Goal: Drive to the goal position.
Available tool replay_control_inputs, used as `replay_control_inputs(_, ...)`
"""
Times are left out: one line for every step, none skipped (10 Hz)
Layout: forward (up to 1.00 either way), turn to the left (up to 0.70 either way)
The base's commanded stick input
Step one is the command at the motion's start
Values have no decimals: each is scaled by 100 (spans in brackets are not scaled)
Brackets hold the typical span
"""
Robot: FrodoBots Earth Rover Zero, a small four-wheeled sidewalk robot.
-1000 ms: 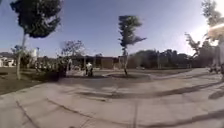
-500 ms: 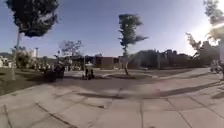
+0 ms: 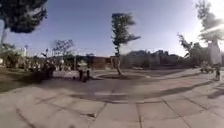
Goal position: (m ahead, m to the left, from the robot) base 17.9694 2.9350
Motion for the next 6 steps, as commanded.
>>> replay_control_inputs(48,0)
replay_control_inputs(41,0)
replay_control_inputs(23,0)
replay_control_inputs(16,0)
replay_control_inputs(14,0)
replay_control_inputs(13,0)
